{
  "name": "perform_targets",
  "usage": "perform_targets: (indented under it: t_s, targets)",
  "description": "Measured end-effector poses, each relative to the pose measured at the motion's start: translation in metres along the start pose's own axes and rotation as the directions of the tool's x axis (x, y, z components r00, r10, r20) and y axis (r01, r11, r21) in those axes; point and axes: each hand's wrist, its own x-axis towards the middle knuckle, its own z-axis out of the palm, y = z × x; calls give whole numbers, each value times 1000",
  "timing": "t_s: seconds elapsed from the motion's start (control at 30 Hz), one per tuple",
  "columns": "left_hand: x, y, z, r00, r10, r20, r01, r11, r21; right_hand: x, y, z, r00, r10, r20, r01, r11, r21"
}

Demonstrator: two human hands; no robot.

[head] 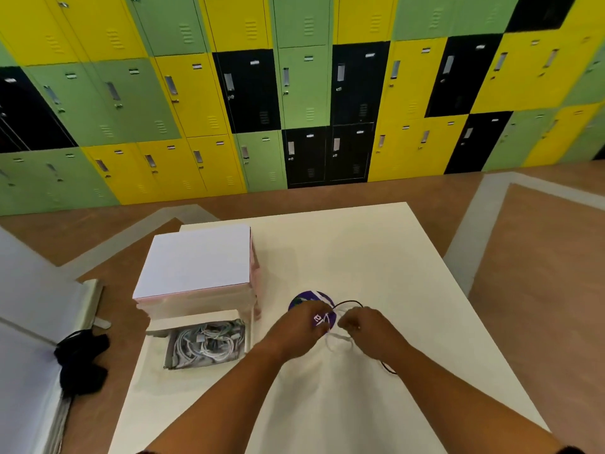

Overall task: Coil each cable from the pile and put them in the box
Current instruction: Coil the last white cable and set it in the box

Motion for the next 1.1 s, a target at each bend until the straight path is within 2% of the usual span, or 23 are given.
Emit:
perform_targets:
  t_s: [0.13,0.27,0.37,0.43,0.57,0.7,0.83,0.97,1.1]
  targets:
    - [15,26,-1,998,18,-57,-33,962,-271,0,-23,-36,994,-85,-70,99,967,233]
    - [25,50,-11,989,49,-141,-100,917,-386,-5,-42,-64,981,-95,-170,164,875,455]
    - [21,58,-22,987,31,-156,-88,924,-371,-10,-50,-80,967,-44,-251,195,763,616]
    - [14,64,-27,994,-6,-109,-41,905,-423,-11,-54,-87,962,-7,-272,205,680,704]
    - [2,74,-31,999,-29,-21,10,782,-623,-15,-63,-94,956,73,-284,212,495,843]
    - [1,67,-34,995,-54,-89,-16,764,-645,-14,-63,-100,929,205,-308,222,357,907]
    - [2,62,-42,977,-67,-200,-49,850,-524,-15,-61,-101,917,253,-307,211,345,915]
    - [3,64,-43,914,-146,-379,-85,844,-529,-15,-61,-93,928,253,-274,163,385,908]
    - [2,72,-51,883,-219,-416,-144,718,-682,-12,-55,-87,928,255,-272,113,504,857]
